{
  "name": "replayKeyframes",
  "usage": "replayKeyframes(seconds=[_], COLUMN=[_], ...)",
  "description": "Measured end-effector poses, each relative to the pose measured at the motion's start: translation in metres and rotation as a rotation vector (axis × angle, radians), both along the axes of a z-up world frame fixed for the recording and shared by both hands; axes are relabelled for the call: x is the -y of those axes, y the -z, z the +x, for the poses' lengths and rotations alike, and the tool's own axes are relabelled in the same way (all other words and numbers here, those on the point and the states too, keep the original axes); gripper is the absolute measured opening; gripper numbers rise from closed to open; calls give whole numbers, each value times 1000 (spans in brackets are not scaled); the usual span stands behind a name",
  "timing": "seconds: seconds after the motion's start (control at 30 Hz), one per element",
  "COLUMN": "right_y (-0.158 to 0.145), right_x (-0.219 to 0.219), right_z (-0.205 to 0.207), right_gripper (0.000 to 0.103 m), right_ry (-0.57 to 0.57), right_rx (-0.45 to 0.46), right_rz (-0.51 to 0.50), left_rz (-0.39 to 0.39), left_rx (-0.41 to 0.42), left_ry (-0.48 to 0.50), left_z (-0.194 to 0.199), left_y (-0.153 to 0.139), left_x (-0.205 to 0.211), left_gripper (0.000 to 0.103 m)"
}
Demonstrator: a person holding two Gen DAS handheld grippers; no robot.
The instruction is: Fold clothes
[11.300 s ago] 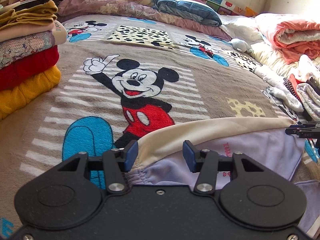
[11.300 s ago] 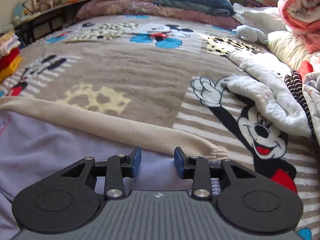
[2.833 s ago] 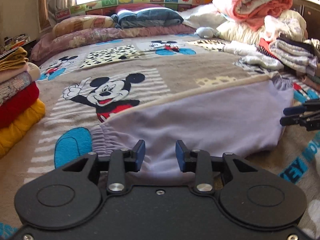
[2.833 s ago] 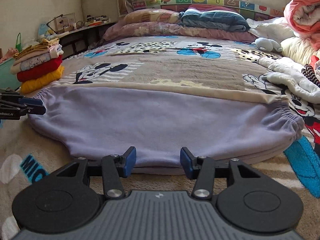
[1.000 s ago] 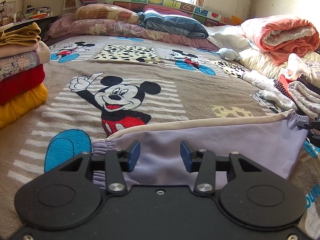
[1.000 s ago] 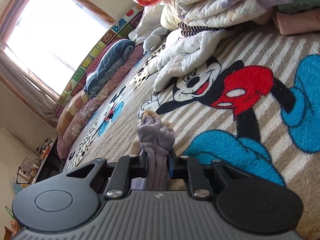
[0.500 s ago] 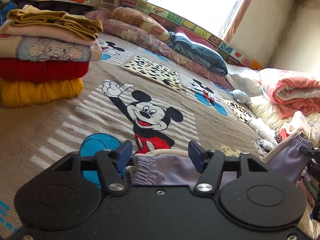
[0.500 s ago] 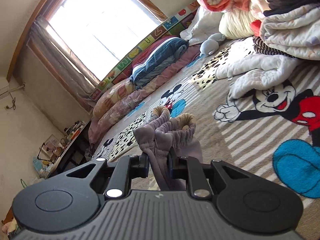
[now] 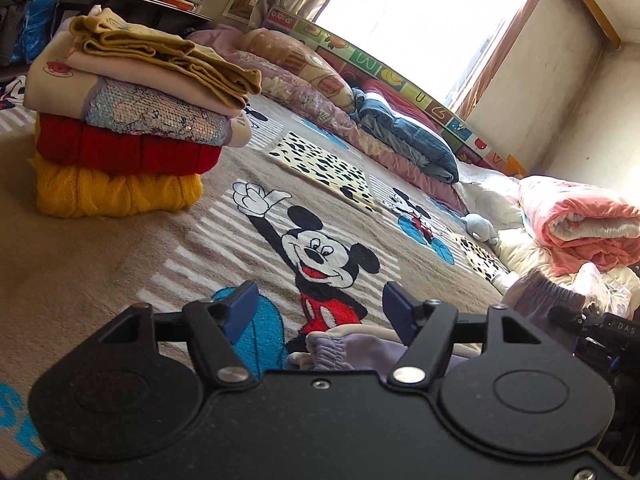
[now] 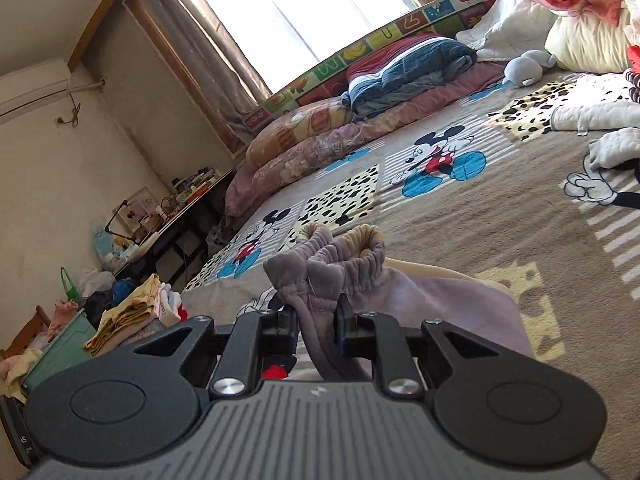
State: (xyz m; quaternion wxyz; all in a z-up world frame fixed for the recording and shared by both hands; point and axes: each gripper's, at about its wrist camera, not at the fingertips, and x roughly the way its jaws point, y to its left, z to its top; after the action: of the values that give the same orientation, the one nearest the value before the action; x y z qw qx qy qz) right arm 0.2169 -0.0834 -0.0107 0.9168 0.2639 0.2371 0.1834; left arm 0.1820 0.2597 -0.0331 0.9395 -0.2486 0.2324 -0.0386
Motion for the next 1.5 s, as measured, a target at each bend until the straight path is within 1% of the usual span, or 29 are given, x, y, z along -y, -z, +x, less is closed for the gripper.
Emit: replayKeyframes(seconds=[0.1, 0.3, 0.43, 0.57, 0.77, 0.87, 1.07, 1.13, 1.2, 1.23, 1.3, 1.4, 1.47, 1.5], right_y=[2, 10, 18, 24, 37, 40, 41, 44, 46, 45, 41, 33, 30, 29], right_x=[-37, -107, -139, -168, -207, -219, -240, -248, -254, -256, -259, -253, -241, -232], right_z=[-1, -6, -8, -13, -26, -32, -44, -46, -51, -57, -72, -92, -100, -103], right_gripper=[20, 20, 20, 20, 20, 20, 20, 24, 42, 46, 59, 62, 62, 62], right_ry=[-57, -146, -186, -223, -273, -289, -327, -339, -370, -394, -427, -456, -457, -443], right_rx=[7, 43, 34, 52, 86, 114, 163, 163, 173, 201, 261, 309, 303, 298], right_rz=[-59, -233, -266, -334, -522, -605, -737, -783, -810, -806, -807, -775, -740, -729], left_rz=[-5, -32, -40, -48, -50, -49, -46, -40, -34, -30, -9, 43, 82, 112], left_rx=[2, 7, 4, 4, -3, -5, -7, -9, -9, -5, 7, 29, 50, 63], left_ry=[-18, -35, -36, -37, -35, -30, -23, -15, -7, 0, 17, 50, 89, 114], left_z=[1, 2, 4, 6, 9, 9, 10, 10, 10, 10, 9, 8, 7, 7], left_y=[0, 0, 1, 1, 3, 3, 3, 3, 3, 2, 0, -4, -7, -8], left_x=[-7, -17, -20, -23, -24, -23, -22, -21, -20, -18, -15, -5, 5, 13], left_gripper=[69, 69, 69, 70, 70, 70, 70, 70, 70, 70, 70, 70, 67, 57])
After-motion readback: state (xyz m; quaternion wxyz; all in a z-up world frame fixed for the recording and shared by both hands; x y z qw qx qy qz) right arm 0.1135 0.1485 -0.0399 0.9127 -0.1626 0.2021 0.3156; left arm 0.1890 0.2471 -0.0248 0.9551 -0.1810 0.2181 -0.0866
